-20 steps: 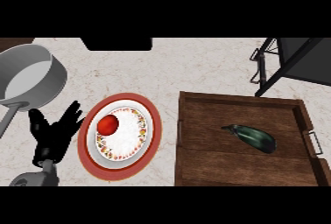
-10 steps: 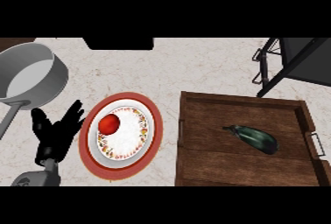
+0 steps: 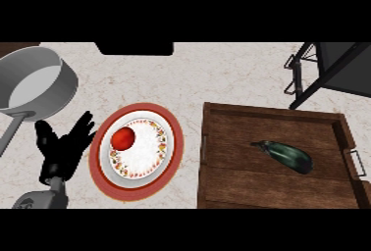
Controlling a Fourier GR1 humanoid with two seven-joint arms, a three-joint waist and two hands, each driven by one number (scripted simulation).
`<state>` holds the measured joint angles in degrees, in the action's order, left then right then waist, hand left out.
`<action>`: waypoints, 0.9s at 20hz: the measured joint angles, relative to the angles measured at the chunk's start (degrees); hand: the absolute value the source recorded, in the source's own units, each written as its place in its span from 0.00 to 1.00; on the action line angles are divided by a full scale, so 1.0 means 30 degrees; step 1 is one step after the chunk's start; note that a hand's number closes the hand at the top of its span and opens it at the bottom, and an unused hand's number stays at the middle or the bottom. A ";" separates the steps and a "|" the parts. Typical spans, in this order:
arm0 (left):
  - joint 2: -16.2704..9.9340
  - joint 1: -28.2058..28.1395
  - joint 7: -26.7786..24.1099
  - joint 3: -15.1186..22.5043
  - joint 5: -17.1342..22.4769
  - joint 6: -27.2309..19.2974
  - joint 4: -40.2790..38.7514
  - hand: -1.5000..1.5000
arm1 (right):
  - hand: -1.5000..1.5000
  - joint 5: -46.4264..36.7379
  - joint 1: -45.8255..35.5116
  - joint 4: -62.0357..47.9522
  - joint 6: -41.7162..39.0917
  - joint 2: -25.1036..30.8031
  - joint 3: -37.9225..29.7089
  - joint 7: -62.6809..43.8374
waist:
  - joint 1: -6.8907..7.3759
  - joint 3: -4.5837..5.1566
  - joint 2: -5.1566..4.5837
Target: Pick the bell pepper from the tray and place it in the tiered shelf
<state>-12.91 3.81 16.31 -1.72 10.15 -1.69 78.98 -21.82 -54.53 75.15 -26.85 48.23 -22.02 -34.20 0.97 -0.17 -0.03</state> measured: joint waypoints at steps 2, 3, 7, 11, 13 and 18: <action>0.0000 0.0128 0.0266 -0.0040 0.0009 0.0007 -0.0011 0.50 | 1.00 -0.0446 -0.0277 -0.1455 0.0185 0.0326 0.0371 0.1327 | 0.0046 -0.0005 -0.0030; 0.0107 0.0063 0.0097 0.0040 -0.0097 -0.0022 0.0020 0.50 | 1.00 -0.0738 -0.0548 -0.2012 0.0366 0.0320 0.0688 0.1654 | 0.0064 -0.0007 -0.0027; 0.0123 0.0025 -0.0247 -0.0121 -0.0045 0.0236 -0.0074 0.50 | 1.00 -0.1593 -0.1080 -0.4686 0.1069 0.0775 0.1145 0.3945 | 0.0083 -0.0003 -0.0033; 0.0200 0.0092 -0.0293 -0.0143 -0.0102 0.0332 -0.0143 0.50 | 1.00 -0.2701 -0.1760 -0.7151 0.2594 0.0478 0.1740 0.5662 | 0.0153 -0.0013 -0.0055; 0.0331 0.0172 -0.0320 -0.0053 -0.0346 0.0144 -0.0222 0.50 | 1.00 -0.3229 -0.2244 -0.8503 0.3319 0.0394 0.1958 0.6439 | 0.0217 -0.0035 -0.0069; 0.0470 -0.0059 -0.0237 -0.0014 -0.0441 0.0120 0.0152 0.50 | 1.00 -0.4016 -0.2804 -1.0982 0.4643 0.0393 0.2119 0.8454 | 0.0204 -0.0026 -0.0063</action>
<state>-11.50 3.63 15.60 -1.76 8.83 -1.33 79.44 -33.87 -62.94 42.20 -12.92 49.41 -15.67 -8.84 1.59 -0.25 -0.21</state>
